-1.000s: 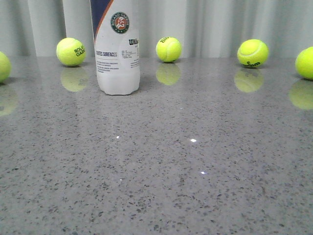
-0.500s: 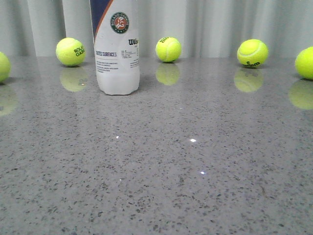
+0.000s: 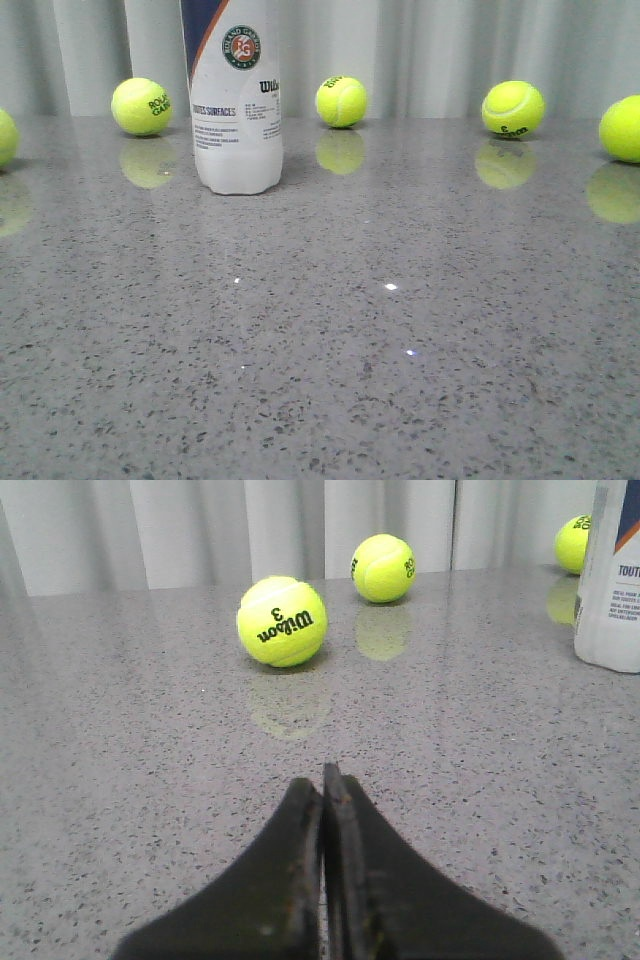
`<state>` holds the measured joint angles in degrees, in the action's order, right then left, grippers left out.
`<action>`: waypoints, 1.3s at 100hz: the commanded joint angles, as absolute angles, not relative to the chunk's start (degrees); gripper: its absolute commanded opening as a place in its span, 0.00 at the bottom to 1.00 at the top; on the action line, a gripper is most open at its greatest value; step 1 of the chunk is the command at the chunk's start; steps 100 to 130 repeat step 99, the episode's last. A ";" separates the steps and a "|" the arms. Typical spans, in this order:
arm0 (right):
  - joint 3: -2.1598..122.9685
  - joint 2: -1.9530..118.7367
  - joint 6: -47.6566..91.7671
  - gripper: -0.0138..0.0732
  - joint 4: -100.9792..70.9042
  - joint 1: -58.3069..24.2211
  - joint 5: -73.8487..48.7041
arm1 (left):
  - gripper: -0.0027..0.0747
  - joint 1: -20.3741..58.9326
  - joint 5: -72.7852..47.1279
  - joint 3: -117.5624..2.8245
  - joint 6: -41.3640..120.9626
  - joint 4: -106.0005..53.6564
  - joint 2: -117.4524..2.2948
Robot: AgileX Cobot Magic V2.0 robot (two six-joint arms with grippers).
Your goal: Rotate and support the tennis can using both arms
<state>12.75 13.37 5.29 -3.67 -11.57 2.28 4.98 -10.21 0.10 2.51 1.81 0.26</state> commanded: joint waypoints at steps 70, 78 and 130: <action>-1.69 -1.62 -8.00 0.09 5.76 3.69 -2.07 | 0.01 5.10 -6.07 2.67 1.98 1.80 2.30; -1.69 -1.62 -8.00 0.09 5.76 3.69 -2.23 | 0.01 5.10 -6.07 2.67 1.98 1.80 2.30; -1.69 -1.62 -8.00 0.09 5.76 3.69 -2.24 | 0.01 5.10 -6.07 2.67 1.98 1.80 2.30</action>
